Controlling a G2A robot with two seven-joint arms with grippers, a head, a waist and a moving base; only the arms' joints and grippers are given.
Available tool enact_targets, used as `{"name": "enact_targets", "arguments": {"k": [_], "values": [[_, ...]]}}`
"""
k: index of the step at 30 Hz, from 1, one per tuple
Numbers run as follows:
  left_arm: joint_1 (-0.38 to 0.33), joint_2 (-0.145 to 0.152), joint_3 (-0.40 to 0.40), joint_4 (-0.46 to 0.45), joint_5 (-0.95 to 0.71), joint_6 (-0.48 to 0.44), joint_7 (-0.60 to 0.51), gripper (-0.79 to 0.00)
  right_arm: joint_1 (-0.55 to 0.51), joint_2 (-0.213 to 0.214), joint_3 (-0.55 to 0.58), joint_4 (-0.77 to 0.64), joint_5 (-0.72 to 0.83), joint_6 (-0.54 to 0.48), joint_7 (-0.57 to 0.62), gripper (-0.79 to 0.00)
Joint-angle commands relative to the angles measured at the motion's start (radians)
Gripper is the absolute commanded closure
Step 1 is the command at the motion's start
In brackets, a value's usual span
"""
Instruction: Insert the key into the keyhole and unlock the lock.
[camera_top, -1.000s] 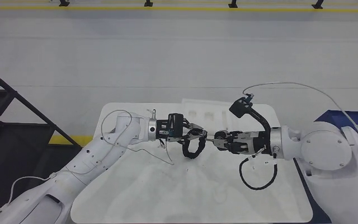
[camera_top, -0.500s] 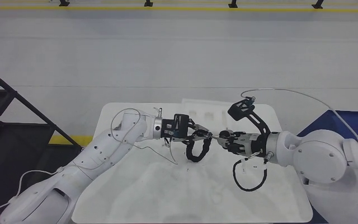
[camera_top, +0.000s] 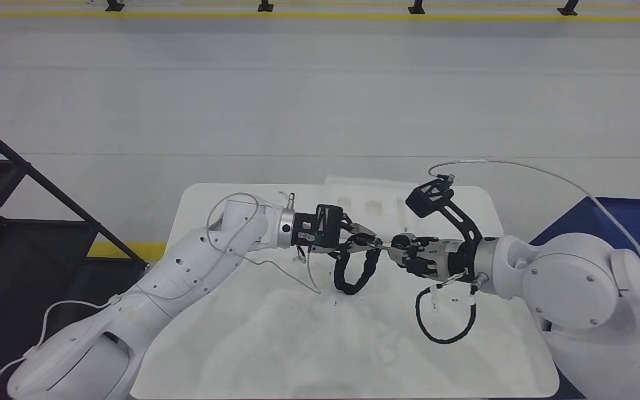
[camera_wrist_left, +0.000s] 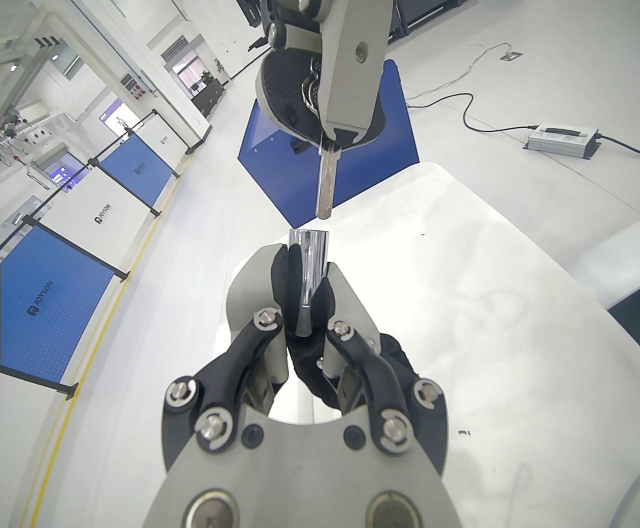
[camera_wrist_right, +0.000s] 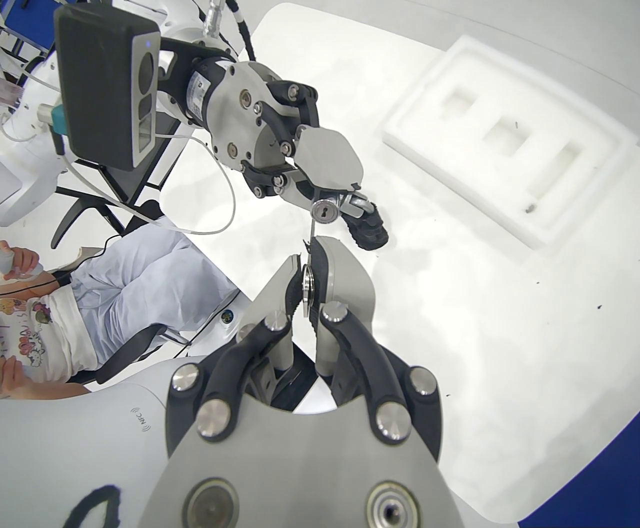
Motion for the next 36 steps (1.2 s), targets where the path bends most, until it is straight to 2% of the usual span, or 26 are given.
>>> {"name": "enact_targets", "arguments": {"k": [1,25,36], "values": [[0.001,-0.001,-0.002,0.002,0.005,-0.001,0.002,0.0,0.004,0.001,-0.004,0.004,0.0,0.001,-0.002,0.0],[0.013,-0.011,-0.035,0.014,0.041,-0.026,0.025,0.0,0.026,0.01,-0.027,0.023,0.011,0.009,0.007,0.0],[0.023,-0.009,-0.047,-0.012,0.076,-0.034,0.031,0.0,0.037,0.014,-0.042,0.036,0.029,0.008,0.007,0.0]]}}
